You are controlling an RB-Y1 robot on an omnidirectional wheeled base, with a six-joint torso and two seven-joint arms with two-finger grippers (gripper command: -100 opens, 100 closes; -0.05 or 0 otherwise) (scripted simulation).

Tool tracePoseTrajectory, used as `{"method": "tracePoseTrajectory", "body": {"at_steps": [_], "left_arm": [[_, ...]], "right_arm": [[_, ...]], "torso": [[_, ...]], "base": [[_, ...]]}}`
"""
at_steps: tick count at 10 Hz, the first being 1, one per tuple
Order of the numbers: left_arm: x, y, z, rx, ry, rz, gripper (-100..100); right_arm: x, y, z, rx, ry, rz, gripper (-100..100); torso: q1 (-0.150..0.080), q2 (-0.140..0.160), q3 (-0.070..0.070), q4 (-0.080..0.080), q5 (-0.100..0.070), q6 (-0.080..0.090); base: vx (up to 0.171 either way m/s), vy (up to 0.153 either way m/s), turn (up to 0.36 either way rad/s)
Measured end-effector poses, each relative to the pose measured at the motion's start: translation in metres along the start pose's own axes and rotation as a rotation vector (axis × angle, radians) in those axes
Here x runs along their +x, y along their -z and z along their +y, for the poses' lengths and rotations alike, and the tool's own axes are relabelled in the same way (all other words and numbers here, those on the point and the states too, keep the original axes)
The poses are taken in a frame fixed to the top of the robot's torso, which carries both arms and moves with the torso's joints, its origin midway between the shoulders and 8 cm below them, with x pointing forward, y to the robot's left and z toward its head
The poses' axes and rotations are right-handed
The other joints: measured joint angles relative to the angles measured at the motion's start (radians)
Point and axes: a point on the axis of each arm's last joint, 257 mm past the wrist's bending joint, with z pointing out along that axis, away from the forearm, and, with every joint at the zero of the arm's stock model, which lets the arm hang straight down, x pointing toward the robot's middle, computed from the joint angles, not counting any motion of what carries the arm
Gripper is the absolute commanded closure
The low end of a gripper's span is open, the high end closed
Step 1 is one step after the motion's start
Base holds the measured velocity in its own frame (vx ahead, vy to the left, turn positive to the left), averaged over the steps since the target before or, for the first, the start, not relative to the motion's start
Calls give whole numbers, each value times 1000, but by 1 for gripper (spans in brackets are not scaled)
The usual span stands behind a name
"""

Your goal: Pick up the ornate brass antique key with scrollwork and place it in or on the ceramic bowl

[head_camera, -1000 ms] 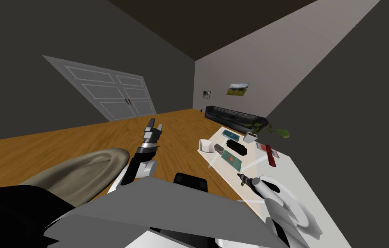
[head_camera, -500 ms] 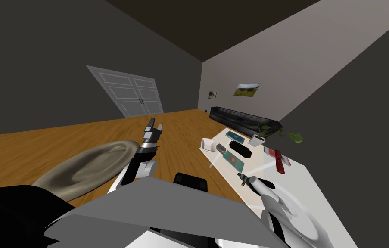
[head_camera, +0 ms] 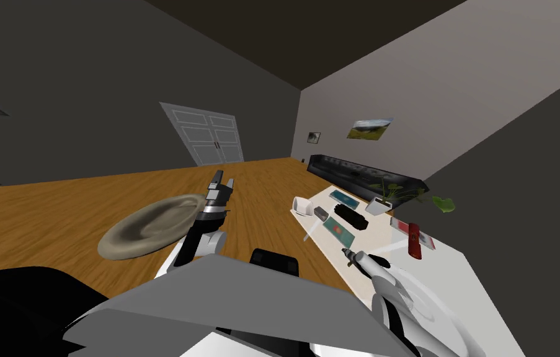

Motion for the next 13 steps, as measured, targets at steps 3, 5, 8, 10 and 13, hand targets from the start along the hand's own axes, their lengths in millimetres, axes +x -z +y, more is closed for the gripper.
{"method": "tracePoseTrajectory", "body": {"at_steps": [3, 5, 8, 10, 13], "left_arm": [[0, 0, 0, 0, 0, 0, 0], [0, 0, 0, 0, 0, 0, 0], [0, 0, 0, 0, 0, 0, 0], [0, 0, 0, 0, 0, 0, 0], [0, 0, 0, -1, 0, 0, 0]], "right_arm": [[0, -3, -2, -22, -44, 5, -100], [1, -4, -3, -26, -66, 9, 100], [1, -4, -3, -26, -66, 9, 100], [1, -4, -3, -26, -66, 9, 0], [1, -1, 0, -13, -45, 5, 100]], "torso": [[-1, 1, 0, 0, 0, -1], [1, -4, -2, -1, -1, 0], [2, -8, -5, -2, 0, 0], [2, -8, -5, -3, -1, 0], [5, -19, -11, -5, 1, 2]], "base": [[-115, -45, 158], [-23, -7, 2], [0, 0, 0], [0, 0, 0], [157, 54, -290]]}}
